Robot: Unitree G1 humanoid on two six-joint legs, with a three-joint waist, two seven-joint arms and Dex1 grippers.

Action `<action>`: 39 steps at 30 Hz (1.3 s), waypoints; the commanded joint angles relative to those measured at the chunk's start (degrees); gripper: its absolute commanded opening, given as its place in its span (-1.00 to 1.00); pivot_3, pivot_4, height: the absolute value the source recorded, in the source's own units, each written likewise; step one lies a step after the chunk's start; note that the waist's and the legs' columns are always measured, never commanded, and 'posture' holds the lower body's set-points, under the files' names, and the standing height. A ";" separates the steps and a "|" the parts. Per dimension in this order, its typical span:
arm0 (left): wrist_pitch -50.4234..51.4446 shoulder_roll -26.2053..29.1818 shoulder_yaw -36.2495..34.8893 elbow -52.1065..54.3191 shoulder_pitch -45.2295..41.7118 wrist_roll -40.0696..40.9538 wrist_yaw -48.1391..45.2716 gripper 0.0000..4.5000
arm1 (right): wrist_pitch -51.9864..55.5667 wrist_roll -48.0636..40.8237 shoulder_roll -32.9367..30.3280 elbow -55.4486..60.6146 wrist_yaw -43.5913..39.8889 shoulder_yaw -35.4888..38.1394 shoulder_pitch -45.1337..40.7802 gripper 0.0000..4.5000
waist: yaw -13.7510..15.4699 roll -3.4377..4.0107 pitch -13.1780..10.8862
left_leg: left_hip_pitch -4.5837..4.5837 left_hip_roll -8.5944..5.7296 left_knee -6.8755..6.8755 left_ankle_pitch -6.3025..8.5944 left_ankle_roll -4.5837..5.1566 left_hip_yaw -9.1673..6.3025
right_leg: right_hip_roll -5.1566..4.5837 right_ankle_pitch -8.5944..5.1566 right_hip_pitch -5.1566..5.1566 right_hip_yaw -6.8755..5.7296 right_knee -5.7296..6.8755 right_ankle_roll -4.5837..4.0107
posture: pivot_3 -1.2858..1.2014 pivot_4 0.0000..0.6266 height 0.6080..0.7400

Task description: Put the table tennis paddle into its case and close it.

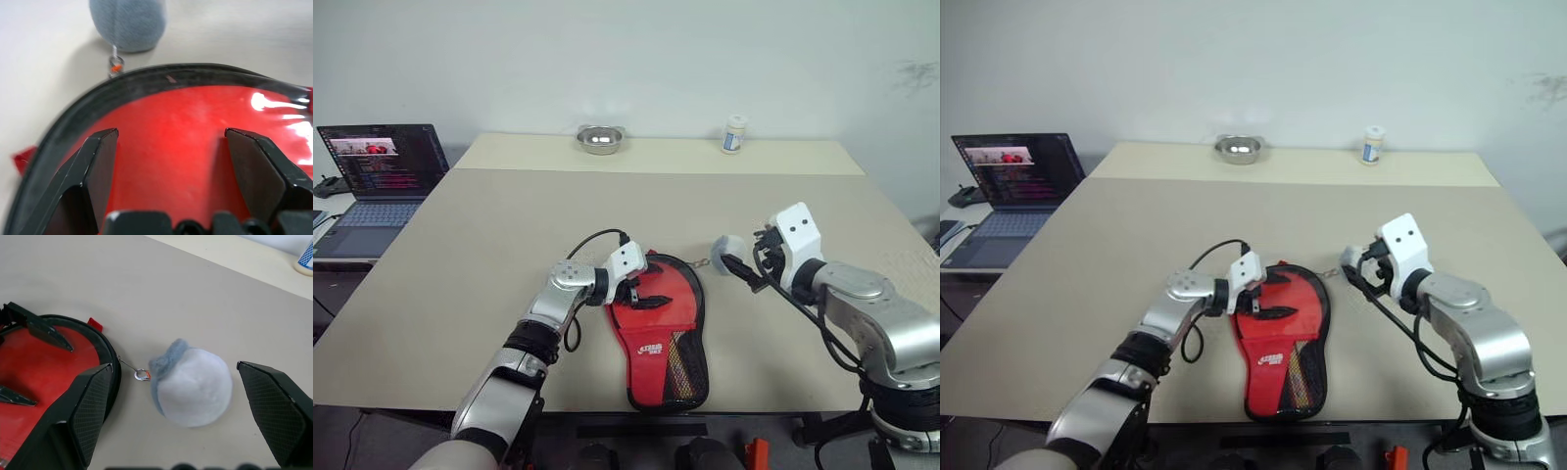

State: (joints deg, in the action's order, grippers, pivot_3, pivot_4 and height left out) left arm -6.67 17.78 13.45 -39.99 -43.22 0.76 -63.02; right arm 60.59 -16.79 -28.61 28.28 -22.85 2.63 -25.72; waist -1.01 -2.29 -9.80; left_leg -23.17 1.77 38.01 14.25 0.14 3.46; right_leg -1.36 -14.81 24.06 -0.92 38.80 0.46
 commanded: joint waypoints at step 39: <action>-0.27 -1.62 4.44 -11.31 1.78 -2.92 -9.81 0.69 | -17.85 15.57 -12.47 -13.13 -11.56 -9.13 -2.07 -0.98 | 0.35 0.22 0.41 | 0.35 -0.05 -0.07 0.02 0.03 -0.02 | -0.01 -0.01 -0.50 -0.10 -0.29 0.03 | 0.03 -0.52 1.00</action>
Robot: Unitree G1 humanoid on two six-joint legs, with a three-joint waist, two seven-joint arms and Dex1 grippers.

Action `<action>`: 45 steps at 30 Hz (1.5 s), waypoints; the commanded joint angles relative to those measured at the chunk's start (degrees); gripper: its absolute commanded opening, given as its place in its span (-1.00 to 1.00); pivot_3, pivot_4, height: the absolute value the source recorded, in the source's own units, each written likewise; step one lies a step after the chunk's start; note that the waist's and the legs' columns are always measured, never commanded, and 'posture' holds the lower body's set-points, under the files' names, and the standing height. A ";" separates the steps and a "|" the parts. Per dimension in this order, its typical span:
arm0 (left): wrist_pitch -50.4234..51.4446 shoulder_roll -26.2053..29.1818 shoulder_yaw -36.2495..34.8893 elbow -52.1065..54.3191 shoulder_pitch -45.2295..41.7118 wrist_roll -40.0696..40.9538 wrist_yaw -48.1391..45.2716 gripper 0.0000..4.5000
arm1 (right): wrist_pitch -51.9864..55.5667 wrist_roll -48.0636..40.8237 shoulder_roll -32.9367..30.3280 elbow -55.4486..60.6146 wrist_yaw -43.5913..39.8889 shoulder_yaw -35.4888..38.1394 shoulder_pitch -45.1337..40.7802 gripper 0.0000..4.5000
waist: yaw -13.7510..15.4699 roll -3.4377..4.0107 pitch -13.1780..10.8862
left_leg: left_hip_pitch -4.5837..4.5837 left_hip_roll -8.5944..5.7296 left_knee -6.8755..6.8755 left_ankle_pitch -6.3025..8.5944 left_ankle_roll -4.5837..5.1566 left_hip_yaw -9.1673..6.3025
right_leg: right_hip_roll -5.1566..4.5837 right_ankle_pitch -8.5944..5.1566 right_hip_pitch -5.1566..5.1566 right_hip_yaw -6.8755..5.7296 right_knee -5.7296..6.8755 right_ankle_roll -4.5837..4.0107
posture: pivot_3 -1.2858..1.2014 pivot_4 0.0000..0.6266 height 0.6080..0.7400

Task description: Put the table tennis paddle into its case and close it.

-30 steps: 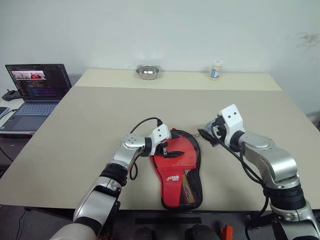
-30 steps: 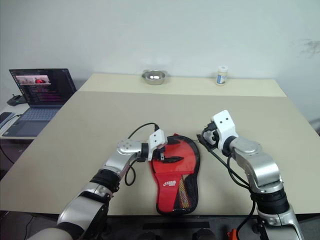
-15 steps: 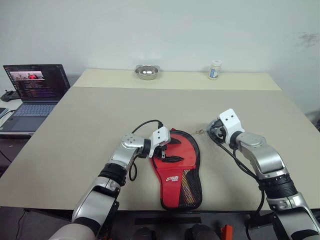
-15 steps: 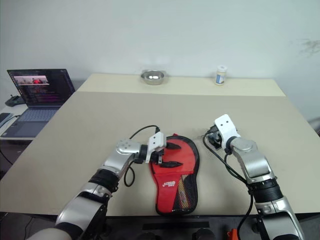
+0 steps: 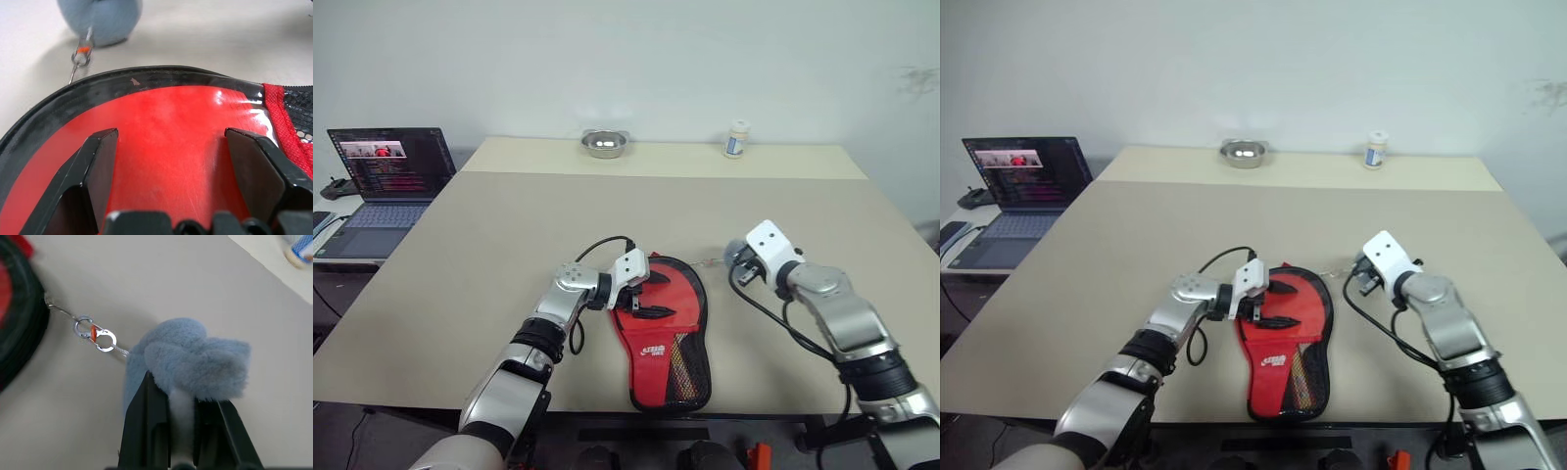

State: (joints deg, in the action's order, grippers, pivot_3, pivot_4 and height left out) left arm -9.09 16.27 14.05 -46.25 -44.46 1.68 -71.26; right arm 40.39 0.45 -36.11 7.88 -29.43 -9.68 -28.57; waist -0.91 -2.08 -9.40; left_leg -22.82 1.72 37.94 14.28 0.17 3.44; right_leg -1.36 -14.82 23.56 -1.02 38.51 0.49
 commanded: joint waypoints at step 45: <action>-1.96 -4.21 5.30 -13.61 -0.91 -6.89 -0.50 0.69 | 14.71 -48.71 -34.51 51.31 -23.97 33.99 52.75 -0.26 | 2.28 0.12 1.13 | 0.05 -0.12 -0.02 0.58 0.37 -1.11 | -0.57 -0.14 -1.32 -1.30 -1.67 0.41 | 0.03 -0.52 1.00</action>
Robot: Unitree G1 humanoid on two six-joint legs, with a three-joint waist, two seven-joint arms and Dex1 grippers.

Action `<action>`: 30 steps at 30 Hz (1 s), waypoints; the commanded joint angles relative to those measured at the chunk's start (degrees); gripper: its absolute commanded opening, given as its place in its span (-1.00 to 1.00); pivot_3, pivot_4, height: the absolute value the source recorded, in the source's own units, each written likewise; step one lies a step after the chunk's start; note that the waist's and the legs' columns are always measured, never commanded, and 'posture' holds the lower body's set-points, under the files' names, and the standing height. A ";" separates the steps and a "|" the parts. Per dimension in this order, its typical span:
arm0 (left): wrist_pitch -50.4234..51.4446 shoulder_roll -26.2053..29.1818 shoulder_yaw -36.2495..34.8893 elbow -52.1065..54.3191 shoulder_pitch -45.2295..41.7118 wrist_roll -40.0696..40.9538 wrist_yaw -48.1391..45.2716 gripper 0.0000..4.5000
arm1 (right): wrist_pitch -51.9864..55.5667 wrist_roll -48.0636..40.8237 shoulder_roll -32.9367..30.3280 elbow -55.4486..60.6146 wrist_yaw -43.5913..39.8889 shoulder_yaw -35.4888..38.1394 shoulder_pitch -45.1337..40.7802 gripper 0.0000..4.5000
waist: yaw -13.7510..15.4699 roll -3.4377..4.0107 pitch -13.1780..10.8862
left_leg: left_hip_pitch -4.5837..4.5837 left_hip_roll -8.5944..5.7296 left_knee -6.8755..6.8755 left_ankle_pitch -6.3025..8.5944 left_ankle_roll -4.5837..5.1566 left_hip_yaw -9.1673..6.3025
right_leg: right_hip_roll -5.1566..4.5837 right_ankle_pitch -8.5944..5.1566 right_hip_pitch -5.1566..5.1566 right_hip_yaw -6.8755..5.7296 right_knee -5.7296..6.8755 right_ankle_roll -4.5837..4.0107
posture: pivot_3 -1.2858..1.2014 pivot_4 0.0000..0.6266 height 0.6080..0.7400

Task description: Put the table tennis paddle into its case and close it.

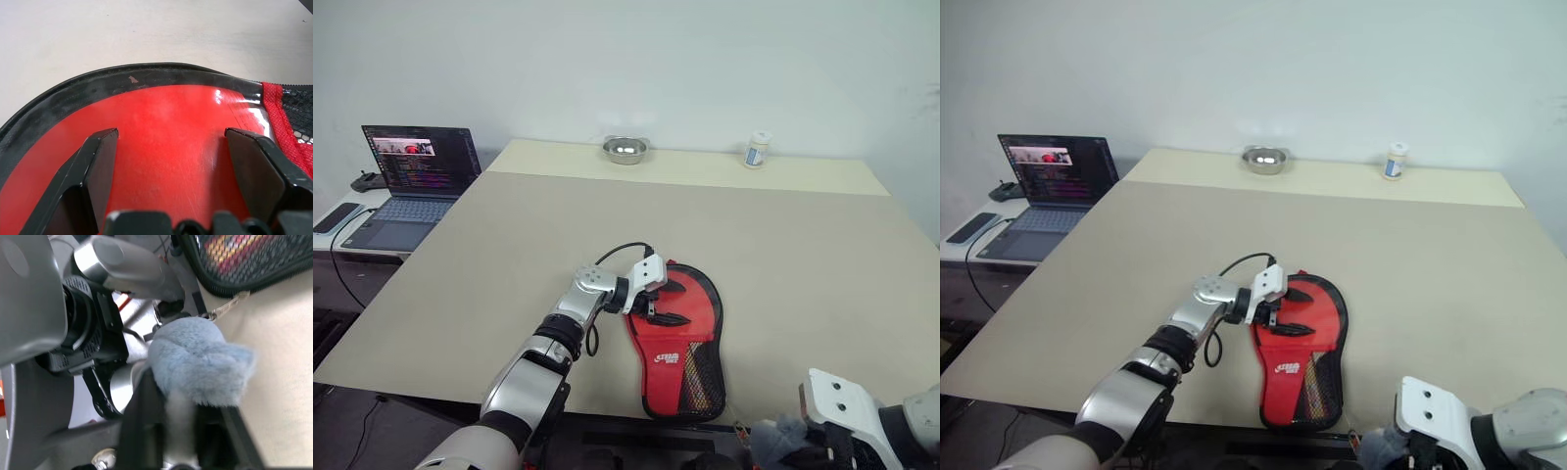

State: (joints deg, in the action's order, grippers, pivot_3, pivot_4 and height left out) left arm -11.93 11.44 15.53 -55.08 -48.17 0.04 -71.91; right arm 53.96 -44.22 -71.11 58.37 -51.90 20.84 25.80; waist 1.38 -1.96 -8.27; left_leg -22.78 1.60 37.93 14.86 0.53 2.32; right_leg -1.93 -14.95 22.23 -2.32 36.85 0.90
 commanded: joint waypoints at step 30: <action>30.13 11.06 -10.50 46.83 11.49 9.75 10.78 0.69 | -34.72 22.59 30.17 -62.64 8.35 -16.49 -44.81 0.98 | -0.42 0.65 -1.06 | -1.09 -0.01 0.12 -0.05 -0.03 0.05 | 0.38 0.19 1.20 0.14 0.35 -0.35 | 0.03 -0.52 1.00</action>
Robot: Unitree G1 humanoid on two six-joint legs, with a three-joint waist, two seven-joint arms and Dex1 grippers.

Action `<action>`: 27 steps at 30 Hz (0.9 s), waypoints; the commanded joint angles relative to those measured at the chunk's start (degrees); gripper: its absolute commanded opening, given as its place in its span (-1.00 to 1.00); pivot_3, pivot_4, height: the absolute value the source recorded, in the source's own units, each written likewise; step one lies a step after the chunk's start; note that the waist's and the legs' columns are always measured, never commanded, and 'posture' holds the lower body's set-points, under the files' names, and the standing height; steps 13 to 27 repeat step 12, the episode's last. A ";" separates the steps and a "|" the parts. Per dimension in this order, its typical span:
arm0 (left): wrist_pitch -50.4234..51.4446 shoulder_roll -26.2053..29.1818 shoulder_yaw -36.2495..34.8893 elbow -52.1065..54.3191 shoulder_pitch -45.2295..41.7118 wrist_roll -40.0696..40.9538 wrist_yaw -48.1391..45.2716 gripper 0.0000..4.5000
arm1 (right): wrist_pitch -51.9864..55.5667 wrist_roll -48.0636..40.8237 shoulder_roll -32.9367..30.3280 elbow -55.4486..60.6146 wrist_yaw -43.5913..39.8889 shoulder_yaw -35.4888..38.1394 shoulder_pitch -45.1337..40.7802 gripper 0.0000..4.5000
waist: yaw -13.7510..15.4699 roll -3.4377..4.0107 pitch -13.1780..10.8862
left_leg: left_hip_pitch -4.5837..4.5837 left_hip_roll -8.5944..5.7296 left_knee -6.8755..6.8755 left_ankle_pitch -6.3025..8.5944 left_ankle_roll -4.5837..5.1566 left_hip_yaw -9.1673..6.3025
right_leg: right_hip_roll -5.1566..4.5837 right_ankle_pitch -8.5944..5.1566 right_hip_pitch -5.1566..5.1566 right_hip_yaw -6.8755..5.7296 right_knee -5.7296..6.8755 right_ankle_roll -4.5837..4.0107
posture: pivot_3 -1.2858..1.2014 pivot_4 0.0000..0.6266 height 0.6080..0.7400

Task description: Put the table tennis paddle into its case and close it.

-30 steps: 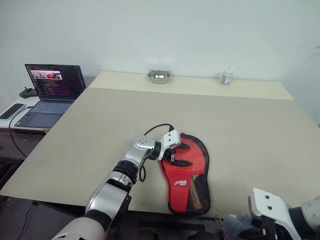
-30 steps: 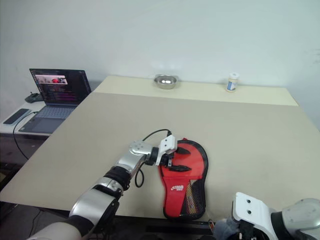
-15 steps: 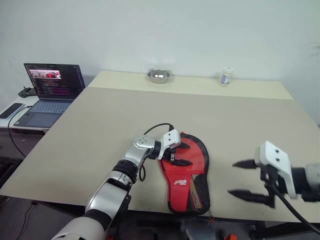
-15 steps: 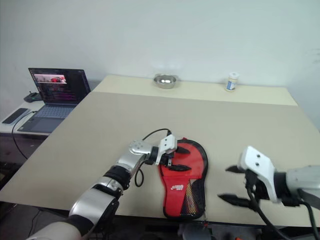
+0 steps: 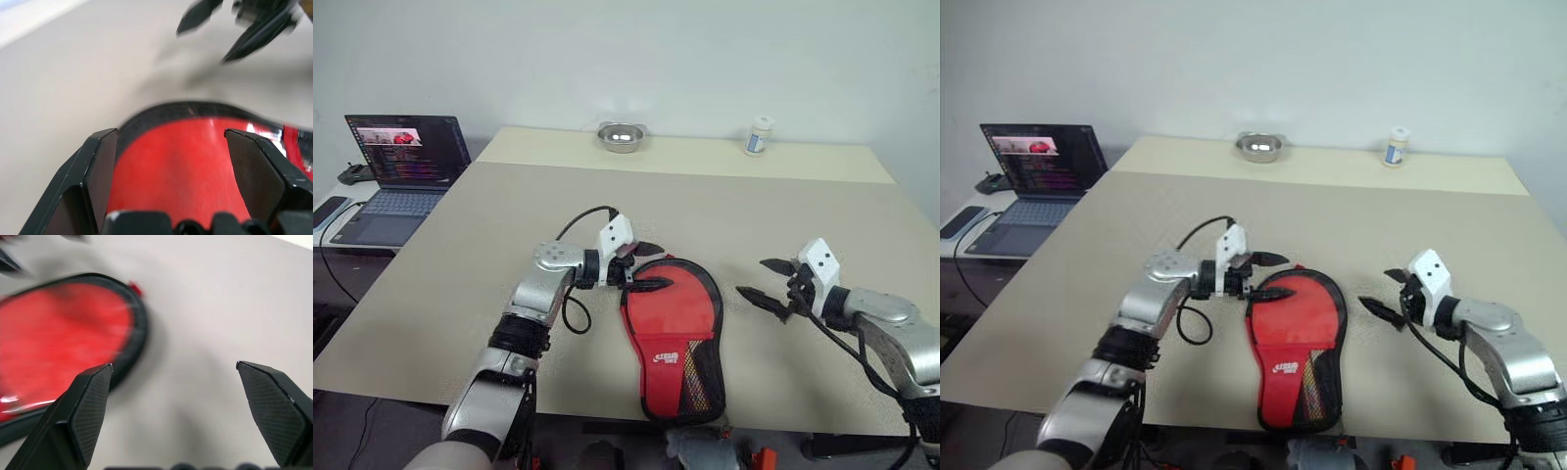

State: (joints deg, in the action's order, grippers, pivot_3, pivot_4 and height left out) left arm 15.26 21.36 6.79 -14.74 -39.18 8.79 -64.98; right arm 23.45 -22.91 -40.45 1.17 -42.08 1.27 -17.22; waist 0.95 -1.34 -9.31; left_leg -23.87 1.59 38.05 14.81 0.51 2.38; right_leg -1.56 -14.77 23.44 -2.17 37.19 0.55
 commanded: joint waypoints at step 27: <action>-0.11 2.03 -0.83 0.91 2.23 -0.68 10.38 0.69 | -2.96 0.01 -1.72 -0.74 0.08 12.86 4.71 0.98 | 0.32 0.14 -0.08 | 0.11 0.07 0.05 -0.04 -0.05 -0.01 | 0.09 0.03 -0.03 0.01 0.20 -0.05 | 0.03 -0.52 1.00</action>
